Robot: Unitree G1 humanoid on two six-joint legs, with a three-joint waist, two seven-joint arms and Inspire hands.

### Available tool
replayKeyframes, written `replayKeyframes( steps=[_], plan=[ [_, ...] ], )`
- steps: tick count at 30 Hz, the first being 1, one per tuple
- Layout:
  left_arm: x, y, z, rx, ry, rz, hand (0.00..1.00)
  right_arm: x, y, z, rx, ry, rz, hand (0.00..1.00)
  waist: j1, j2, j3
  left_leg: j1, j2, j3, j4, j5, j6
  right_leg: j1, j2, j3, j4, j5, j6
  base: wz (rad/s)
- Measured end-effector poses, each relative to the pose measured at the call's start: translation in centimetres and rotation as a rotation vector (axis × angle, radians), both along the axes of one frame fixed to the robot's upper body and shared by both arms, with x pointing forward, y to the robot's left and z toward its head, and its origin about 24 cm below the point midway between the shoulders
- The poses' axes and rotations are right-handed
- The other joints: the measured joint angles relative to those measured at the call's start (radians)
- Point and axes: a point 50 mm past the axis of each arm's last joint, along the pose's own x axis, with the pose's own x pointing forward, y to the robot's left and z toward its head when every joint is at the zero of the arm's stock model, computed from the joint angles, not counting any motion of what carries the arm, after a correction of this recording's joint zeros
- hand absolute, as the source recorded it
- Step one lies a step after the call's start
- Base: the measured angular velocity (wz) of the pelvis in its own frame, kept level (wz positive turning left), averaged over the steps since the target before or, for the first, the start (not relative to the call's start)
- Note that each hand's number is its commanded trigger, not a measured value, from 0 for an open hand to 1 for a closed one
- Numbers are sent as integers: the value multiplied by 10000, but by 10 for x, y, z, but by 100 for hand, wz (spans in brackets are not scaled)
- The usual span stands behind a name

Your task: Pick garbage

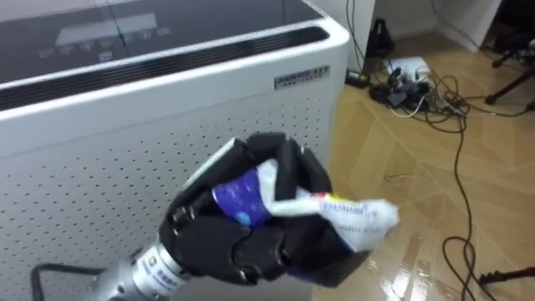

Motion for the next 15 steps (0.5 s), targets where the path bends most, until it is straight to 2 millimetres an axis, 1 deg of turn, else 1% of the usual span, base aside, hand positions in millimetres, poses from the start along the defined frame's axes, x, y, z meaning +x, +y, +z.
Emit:
replayKeyframes(
  steps=[1,2,3,4,5,6,8,9,11,15],
  plan=[
    [0,1,-10,390,327,76,100,3,0,1,-26,-69,-17,100,36,-42,47,-185,6,-10,97,3,-5,-174,1,-28,61,-4,-15,5],
    [0,2,-14,602,412,121,100,4,0,1,-39,-100,-28,100,78,-55,63,-295,13,0,170,3,-5,-288,-1,-31,113,-9,-24,6],
    [-1,5,-24,874,689,233,100,7,0,2,-80,-133,-16,100,122,-60,90,-498,18,3,272,3,-5,-449,-4,-63,122,5,-47,3],
    [0,6,-29,1035,863,289,100,9,-1,3,-108,-134,-25,100,125,-50,97,-613,18,4,317,4,-4,-539,-12,-77,139,7,-51,8],
    [1,8,-39,1302,1207,402,100,12,-1,3,-155,-140,-51,100,115,-23,111,-818,13,5,371,15,13,-723,-28,-106,192,7,-52,7],
    [1,10,-49,1567,1579,523,100,13,-1,3,-178,-123,-72,100,142,-27,119,-935,-1,13,367,44,32,-885,-62,-119,278,7,-51,6],
    [0,15,-62,1833,2079,671,100,14,1,3,-165,-169,-97,100,179,-36,125,-1122,-3,46,355,68,40,-1087,-104,-158,318,7,-52,-3],
    [0,16,-66,1984,2199,717,100,17,2,4,-169,-242,-92,100,221,-31,126,-1299,-6,71,360,89,46,-1321,-152,-153,400,8,-52,-7],
    [0,16,-70,2136,2301,733,100,21,4,6,-121,-377,-77,100,291,-10,133,-1564,-13,65,417,119,51,-1607,-156,-219,478,13,-61,-2],
    [-5,16,-91,2834,2859,839,100,30,8,9,-13,-627,-216,100,475,-38,151,-2078,-1,107,515,152,38,-2164,-175,-248,656,13,-70,0]
  ],
)
